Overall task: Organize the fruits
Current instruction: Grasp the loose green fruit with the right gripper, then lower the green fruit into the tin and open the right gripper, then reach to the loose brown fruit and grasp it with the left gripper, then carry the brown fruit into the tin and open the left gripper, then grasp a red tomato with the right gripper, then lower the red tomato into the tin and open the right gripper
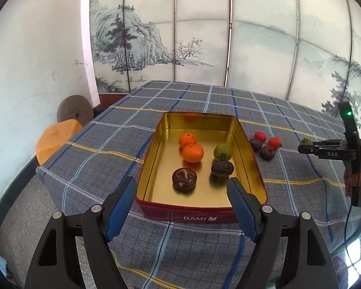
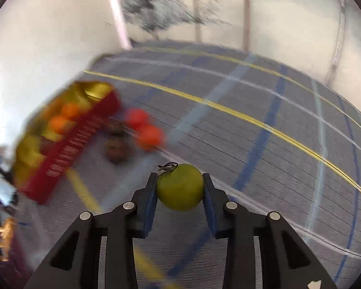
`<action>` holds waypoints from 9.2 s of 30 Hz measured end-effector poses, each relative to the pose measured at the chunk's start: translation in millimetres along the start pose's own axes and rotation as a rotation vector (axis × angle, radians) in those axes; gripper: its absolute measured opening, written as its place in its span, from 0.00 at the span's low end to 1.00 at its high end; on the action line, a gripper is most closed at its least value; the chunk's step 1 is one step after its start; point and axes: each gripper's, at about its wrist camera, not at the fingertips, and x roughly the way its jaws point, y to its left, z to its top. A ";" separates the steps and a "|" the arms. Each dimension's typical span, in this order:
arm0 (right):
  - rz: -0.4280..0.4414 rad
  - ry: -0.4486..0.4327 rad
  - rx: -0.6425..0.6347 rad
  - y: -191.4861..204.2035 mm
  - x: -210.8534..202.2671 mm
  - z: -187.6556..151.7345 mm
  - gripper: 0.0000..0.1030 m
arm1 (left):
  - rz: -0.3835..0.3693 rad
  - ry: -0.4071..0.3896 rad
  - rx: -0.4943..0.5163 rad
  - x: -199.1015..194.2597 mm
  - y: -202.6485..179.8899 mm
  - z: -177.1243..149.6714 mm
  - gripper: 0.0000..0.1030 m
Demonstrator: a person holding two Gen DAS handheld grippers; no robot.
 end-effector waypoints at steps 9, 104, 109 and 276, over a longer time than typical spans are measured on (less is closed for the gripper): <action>0.365 -0.028 -0.180 151.4 8.7 55.9 0.32 | 0.007 0.029 -0.085 -0.1 23.6 -2.5 0.75; 0.014 -0.246 0.191 -87.1 -76.8 -80.8 0.83 | -0.115 0.439 0.021 209.2 -194.1 58.4 0.45; 0.019 -0.244 0.208 -91.8 -74.8 -80.3 0.84 | -0.154 0.428 0.042 205.8 -193.5 55.9 0.35; 0.202 0.112 -0.150 149.0 143.9 136.8 0.30 | 0.099 0.117 0.125 40.3 -18.7 24.7 0.67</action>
